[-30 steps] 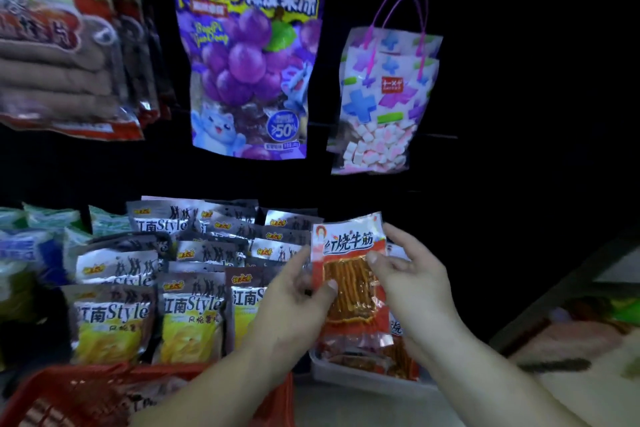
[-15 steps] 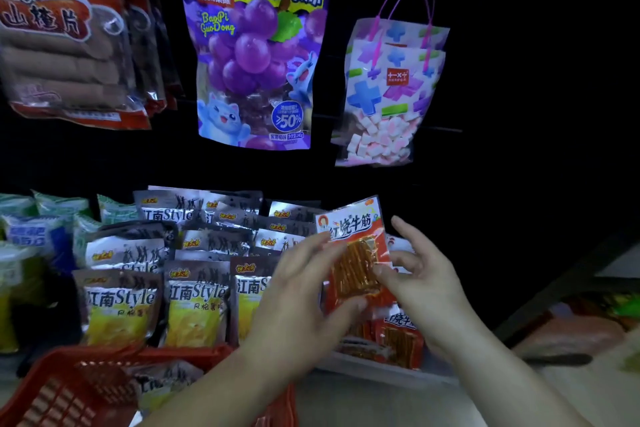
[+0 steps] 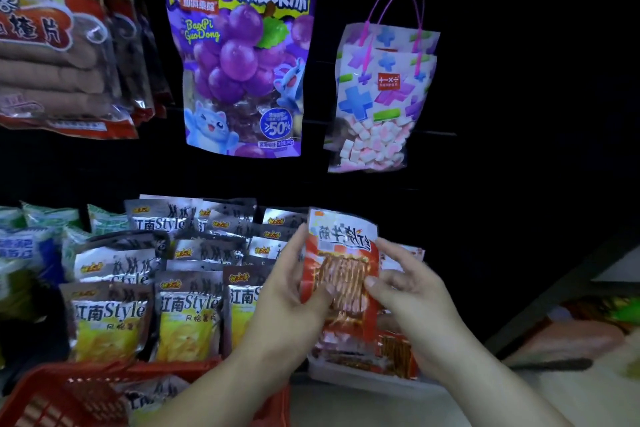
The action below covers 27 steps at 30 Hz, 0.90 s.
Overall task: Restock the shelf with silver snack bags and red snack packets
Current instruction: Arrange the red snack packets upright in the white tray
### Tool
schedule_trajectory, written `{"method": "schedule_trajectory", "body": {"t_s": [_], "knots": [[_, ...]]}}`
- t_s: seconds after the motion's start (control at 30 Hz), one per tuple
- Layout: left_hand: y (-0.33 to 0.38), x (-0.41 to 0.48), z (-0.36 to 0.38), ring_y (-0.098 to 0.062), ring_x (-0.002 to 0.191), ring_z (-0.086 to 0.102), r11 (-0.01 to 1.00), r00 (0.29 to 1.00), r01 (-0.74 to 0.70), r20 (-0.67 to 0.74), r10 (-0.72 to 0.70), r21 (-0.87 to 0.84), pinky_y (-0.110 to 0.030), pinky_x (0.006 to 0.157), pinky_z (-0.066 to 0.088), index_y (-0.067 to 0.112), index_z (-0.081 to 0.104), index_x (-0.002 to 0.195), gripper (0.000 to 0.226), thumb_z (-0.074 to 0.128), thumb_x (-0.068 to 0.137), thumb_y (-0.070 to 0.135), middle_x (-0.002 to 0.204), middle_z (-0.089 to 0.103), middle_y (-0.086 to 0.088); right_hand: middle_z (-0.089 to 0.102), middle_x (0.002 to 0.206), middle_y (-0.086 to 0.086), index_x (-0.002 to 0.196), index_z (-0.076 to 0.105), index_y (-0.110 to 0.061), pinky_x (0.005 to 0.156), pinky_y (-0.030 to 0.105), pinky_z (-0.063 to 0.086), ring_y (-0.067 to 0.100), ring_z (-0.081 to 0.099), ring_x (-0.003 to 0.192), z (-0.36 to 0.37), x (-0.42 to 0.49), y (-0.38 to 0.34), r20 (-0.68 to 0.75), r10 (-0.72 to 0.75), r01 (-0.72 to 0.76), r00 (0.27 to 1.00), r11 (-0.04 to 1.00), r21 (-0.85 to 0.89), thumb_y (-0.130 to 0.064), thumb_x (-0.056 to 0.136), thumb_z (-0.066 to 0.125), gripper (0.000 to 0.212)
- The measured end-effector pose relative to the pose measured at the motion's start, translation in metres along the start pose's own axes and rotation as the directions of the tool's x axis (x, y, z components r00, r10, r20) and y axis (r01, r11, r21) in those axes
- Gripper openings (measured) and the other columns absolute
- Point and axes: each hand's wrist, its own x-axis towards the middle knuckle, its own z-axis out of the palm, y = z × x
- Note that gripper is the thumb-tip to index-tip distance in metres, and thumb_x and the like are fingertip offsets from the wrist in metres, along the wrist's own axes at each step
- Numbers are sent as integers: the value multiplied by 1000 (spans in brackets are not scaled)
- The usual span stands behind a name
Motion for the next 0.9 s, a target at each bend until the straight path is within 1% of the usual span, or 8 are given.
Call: {"method": "schedule_trajectory", "body": {"t_s": [0.07,0.2,0.3,0.4,0.53,0.63,0.77,0.9], "knots": [[-9,1,0,-5,124,62,998,998,1,-55,2,61,-34,101,55,57,31,149,79,71,95,14,134,64,18,62,84,11,129,61,-48,62,29,49,19,57,69,-2,1,1,-14,-82,82,997,996,-27,-5,95,69,55],[-13,0,1,-4,95,72,998,999,12,-48,-9,64,-21,74,58,51,31,145,75,71,95,11,110,72,15,65,90,8,122,57,-57,63,44,55,41,56,69,-2,3,6,-22,-137,134,990,988,-77,-6,95,69,59],[-11,0,-1,-7,91,72,996,1000,-22,-15,24,83,-25,67,58,56,28,144,82,70,94,7,108,67,22,66,102,-4,121,55,-60,64,31,54,19,61,68,-4,3,8,-25,-187,180,982,968,-173,-12,96,70,56],[-12,-1,-2,-12,79,64,946,990,-136,10,139,293,-23,62,53,61,18,147,88,68,96,10,106,57,30,62,123,-17,118,60,-58,88,34,59,-1,65,97,-6,6,8,-68,-176,149,982,944,-295,-34,95,71,36],[-24,-5,7,4,101,60,682,894,-433,186,408,590,-15,77,50,52,45,143,68,65,93,12,122,58,28,71,115,7,119,73,-33,69,40,62,23,75,98,-6,6,-6,69,64,-77,996,974,212,-48,89,69,33],[-46,-5,16,-2,115,56,557,824,-558,331,460,615,-24,90,52,35,60,138,50,67,91,17,133,54,25,69,120,18,128,67,-22,67,44,62,35,74,100,-8,14,2,39,134,-139,990,968,207,-33,94,73,36],[-59,0,18,3,127,51,789,922,-382,256,290,482,-10,102,41,38,67,132,39,66,94,43,143,48,30,71,118,18,126,66,-20,68,53,64,35,74,95,-21,27,23,-100,167,-157,981,983,98,-11,97,68,31],[-65,20,10,20,130,36,851,964,-261,82,252,456,-1,95,38,46,61,128,42,73,92,29,142,40,33,72,118,16,122,67,-23,75,65,60,39,72,100,-28,30,28,-17,137,-137,990,991,13,-12,96,70,29]]}}
